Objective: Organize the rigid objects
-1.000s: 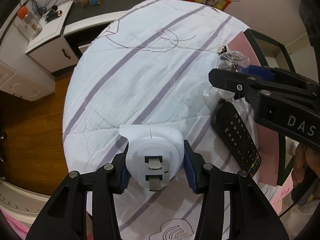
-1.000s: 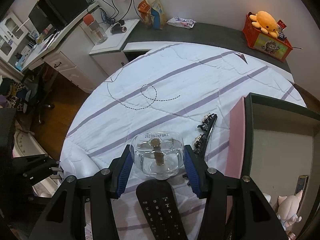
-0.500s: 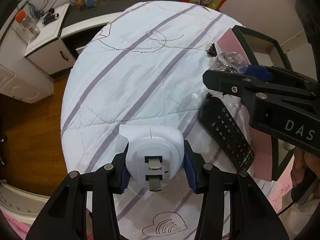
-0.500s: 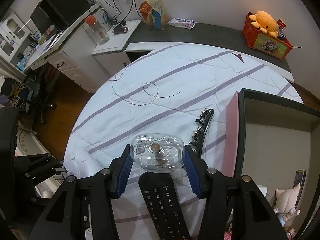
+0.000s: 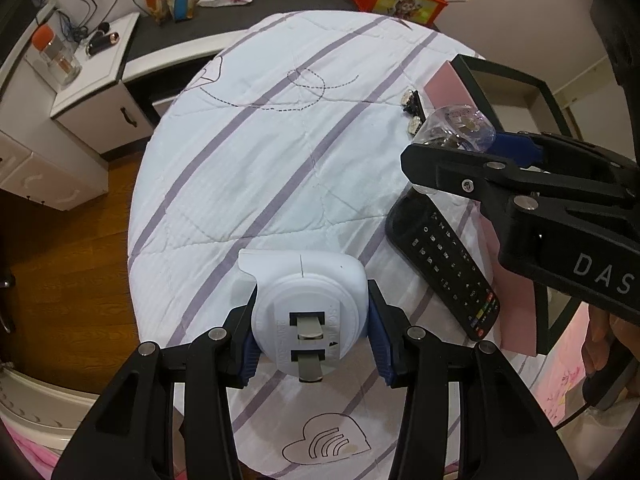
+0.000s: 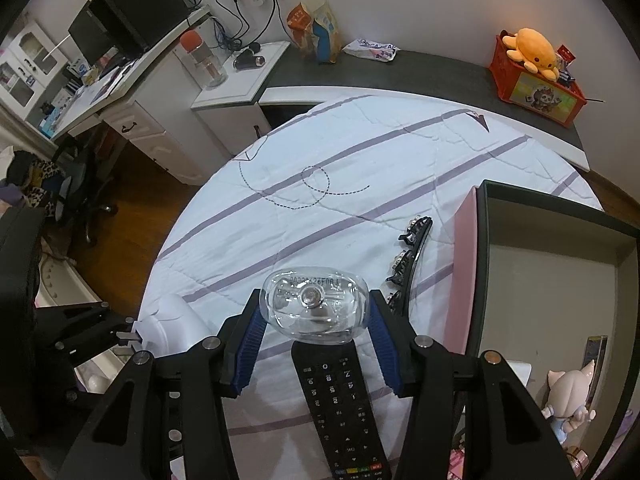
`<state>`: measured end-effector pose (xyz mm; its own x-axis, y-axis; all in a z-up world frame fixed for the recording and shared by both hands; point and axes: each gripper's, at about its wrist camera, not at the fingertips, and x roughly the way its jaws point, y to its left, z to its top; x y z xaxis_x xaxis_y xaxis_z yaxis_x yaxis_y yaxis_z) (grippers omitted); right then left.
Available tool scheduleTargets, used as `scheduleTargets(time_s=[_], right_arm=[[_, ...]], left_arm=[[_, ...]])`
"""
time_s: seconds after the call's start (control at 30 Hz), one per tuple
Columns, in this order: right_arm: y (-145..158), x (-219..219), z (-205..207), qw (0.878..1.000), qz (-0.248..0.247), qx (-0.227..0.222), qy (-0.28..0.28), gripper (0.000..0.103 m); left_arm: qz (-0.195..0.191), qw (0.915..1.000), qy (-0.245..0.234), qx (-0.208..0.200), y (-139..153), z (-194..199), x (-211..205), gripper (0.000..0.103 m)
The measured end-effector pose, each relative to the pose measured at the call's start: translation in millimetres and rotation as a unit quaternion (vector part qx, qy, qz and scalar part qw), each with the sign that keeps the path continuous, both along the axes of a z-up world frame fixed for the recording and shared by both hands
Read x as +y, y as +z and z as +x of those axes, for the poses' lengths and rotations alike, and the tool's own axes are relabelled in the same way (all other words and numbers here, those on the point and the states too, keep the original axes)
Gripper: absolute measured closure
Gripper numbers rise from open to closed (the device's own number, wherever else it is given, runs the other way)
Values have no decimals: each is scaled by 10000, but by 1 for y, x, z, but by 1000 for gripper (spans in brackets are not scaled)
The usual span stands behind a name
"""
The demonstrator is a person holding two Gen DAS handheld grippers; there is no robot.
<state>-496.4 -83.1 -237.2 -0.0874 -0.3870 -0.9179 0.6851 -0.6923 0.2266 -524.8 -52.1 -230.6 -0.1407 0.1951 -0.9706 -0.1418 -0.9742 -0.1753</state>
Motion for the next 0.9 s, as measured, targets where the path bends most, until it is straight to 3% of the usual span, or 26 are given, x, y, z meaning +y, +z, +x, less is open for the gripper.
scheduleTargets(time_s=[0.5, 0.9], right_arm=[[20, 3, 11, 9999, -90, 36, 74, 52], [60, 38, 8, 9993, -352, 119, -102, 52]], left_arm=[[-97, 9997, -59, 233, 31, 6, 0, 57], [-211, 9977, -283, 573, 80, 8, 25, 57]])
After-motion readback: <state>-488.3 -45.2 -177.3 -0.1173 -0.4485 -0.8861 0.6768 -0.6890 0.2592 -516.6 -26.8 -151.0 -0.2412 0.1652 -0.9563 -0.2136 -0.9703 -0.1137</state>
